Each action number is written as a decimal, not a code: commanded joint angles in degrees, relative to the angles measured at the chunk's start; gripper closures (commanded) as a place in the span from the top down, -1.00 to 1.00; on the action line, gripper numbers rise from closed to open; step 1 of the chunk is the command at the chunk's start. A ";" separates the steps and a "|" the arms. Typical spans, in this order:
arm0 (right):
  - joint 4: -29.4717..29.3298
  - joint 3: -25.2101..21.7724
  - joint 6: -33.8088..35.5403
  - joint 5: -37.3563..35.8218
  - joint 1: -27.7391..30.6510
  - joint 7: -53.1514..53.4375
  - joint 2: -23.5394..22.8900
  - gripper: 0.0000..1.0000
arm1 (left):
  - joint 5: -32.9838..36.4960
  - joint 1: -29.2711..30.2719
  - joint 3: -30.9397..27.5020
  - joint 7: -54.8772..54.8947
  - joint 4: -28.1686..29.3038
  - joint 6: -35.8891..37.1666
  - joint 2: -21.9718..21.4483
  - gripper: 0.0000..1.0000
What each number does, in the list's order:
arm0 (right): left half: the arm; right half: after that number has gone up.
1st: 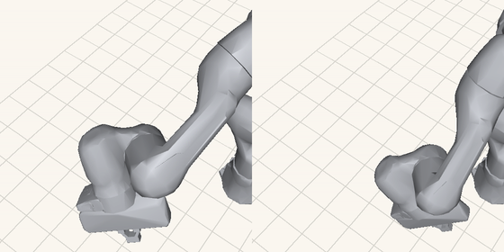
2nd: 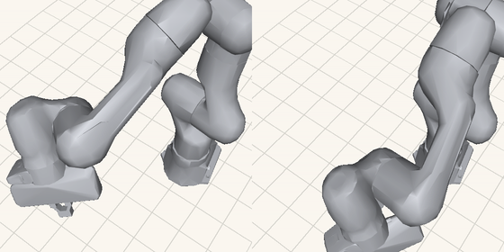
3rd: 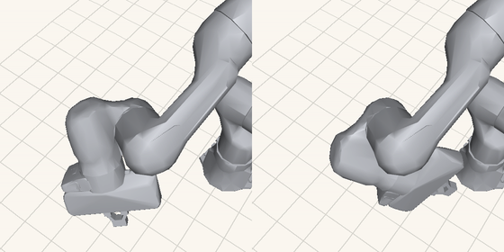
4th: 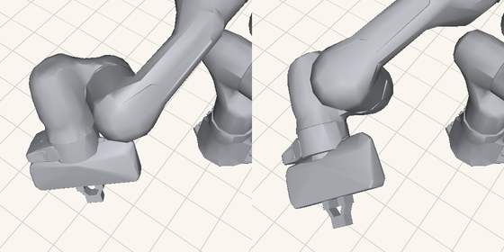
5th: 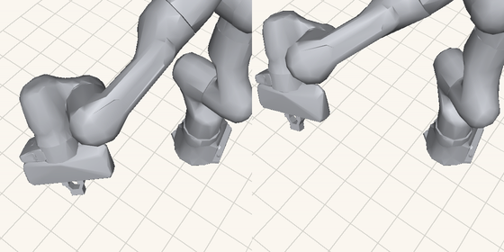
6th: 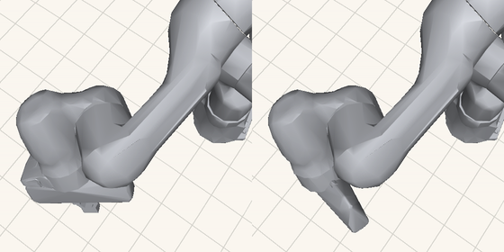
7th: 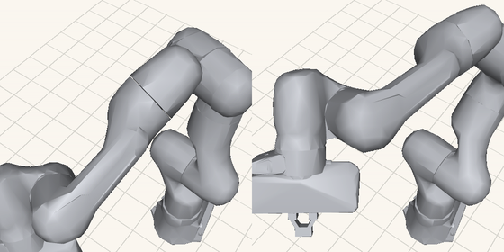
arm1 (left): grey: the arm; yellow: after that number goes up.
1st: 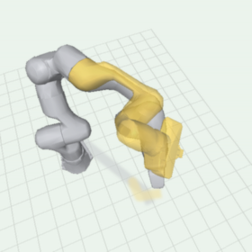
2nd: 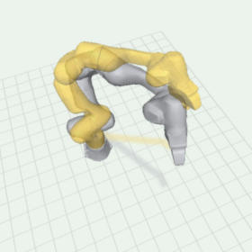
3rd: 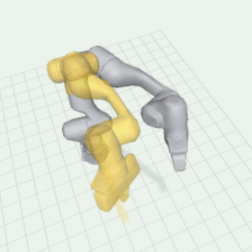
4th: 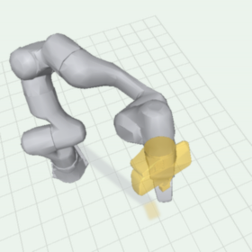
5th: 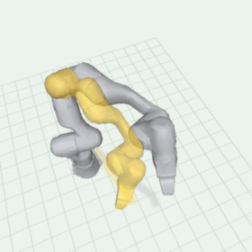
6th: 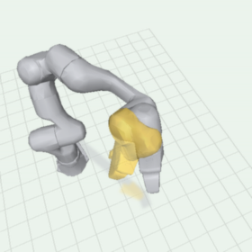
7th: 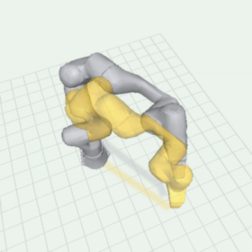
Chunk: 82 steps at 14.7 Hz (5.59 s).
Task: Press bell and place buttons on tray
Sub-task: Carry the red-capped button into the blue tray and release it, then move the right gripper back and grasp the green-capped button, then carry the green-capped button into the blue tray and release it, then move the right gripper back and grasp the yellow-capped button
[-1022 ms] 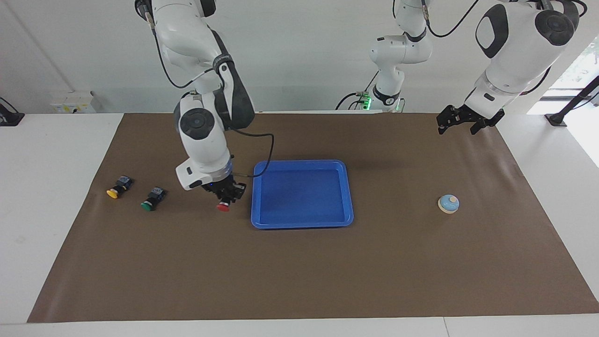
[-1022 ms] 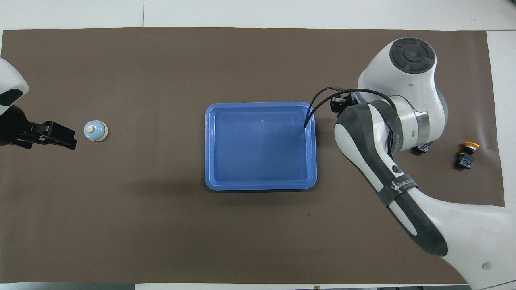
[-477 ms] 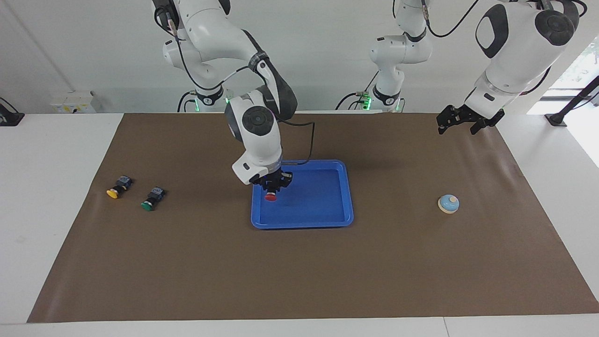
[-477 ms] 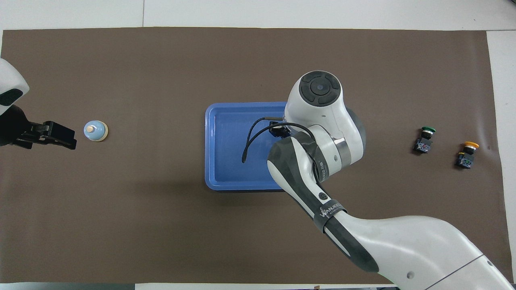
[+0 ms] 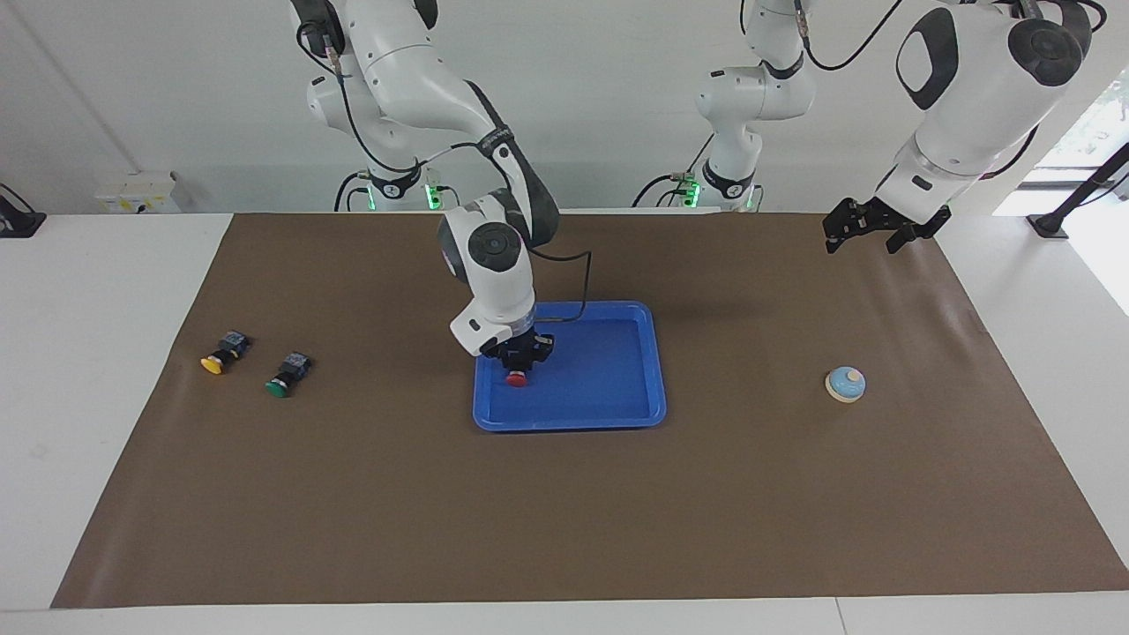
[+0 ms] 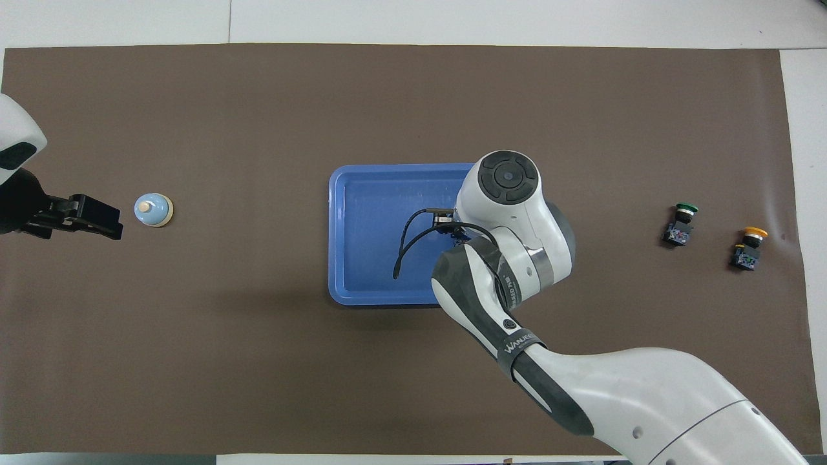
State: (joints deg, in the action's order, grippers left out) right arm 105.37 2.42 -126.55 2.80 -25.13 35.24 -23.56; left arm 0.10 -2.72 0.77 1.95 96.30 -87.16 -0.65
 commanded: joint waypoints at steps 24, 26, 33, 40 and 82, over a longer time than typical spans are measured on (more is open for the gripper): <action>20.66 -1.19 -12.66 -9.13 37.17 -21.28 12.93 1.00 | 0.08 -0.09 -0.16 -0.64 -0.41 0.41 -0.23 1.00; 22.59 -1.19 -14.68 -9.13 37.08 -20.39 13.02 1.00 | 0.16 -0.09 -0.16 -0.55 -0.41 0.41 -0.23 1.00; 22.78 -1.19 -14.08 -9.13 36.38 -20.92 13.19 -1.00 | 0.08 -0.09 -0.16 -0.63 -0.41 0.41 -0.23 1.00; 4.63 0.04 8.03 -8.25 27.88 -18.74 11.88 -1.00 | 0.16 -0.09 -0.16 -0.64 -0.41 0.41 -0.23 1.00; 0.25 -4.00 14.96 -8.51 34.68 -33.37 12.57 1.00 | 0.16 -0.09 -0.16 -0.64 -0.41 0.41 -0.23 1.00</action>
State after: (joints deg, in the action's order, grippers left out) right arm 99.51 -2.66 -106.51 -4.19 4.51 7.75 -13.59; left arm 0.10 -2.72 0.77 1.94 96.30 -87.16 -0.65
